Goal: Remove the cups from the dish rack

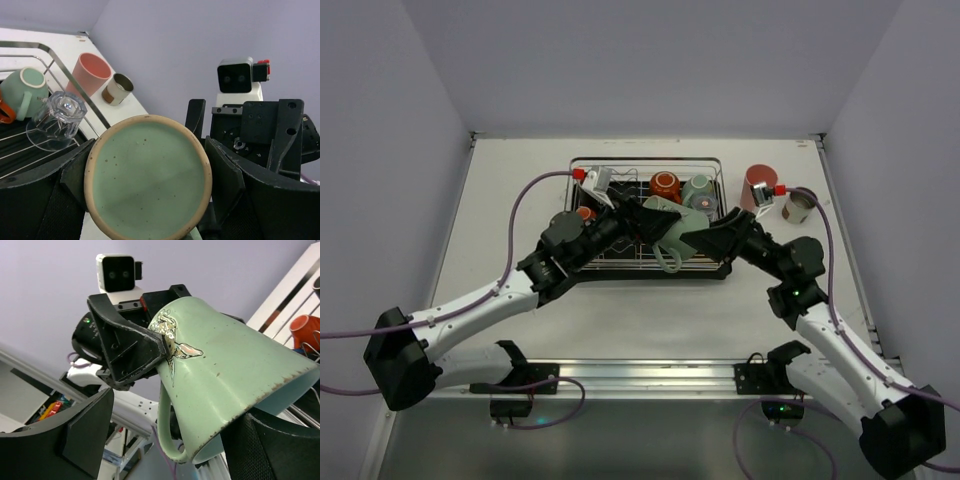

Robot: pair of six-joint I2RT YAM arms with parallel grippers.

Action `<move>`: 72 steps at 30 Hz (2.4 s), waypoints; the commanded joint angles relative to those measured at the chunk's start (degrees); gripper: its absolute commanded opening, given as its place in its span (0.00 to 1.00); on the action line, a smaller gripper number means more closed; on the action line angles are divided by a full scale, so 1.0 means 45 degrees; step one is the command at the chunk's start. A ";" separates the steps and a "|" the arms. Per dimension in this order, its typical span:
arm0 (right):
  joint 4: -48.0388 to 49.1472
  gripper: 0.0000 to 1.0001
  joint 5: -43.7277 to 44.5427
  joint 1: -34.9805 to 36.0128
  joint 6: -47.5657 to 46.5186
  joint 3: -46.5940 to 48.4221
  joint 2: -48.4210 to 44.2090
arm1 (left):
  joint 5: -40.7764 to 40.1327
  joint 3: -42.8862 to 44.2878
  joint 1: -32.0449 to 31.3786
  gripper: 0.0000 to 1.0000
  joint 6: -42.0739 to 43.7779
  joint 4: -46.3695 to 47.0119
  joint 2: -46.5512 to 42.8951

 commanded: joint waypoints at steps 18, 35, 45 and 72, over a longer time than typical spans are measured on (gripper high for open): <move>0.1222 0.00 0.2627 0.0659 0.0350 -0.0238 -0.0697 | -0.1137 -0.0164 -0.0675 0.96 0.0579 0.2616 -0.1065; -1.8482 0.00 1.2027 -0.1037 -1.0864 0.9350 0.1661 | -0.6159 0.1540 -0.0675 1.00 0.6620 -1.0338 -0.4543; -1.8252 0.00 1.0891 -0.3051 -1.1765 0.9979 0.5919 | -0.4696 0.1343 -0.0675 1.00 0.6894 -1.1043 -0.4738; -1.6258 0.52 1.0871 -0.3306 -1.1276 1.0135 1.0299 | -0.3601 0.1245 -0.0655 1.00 0.6388 -1.0301 -0.3450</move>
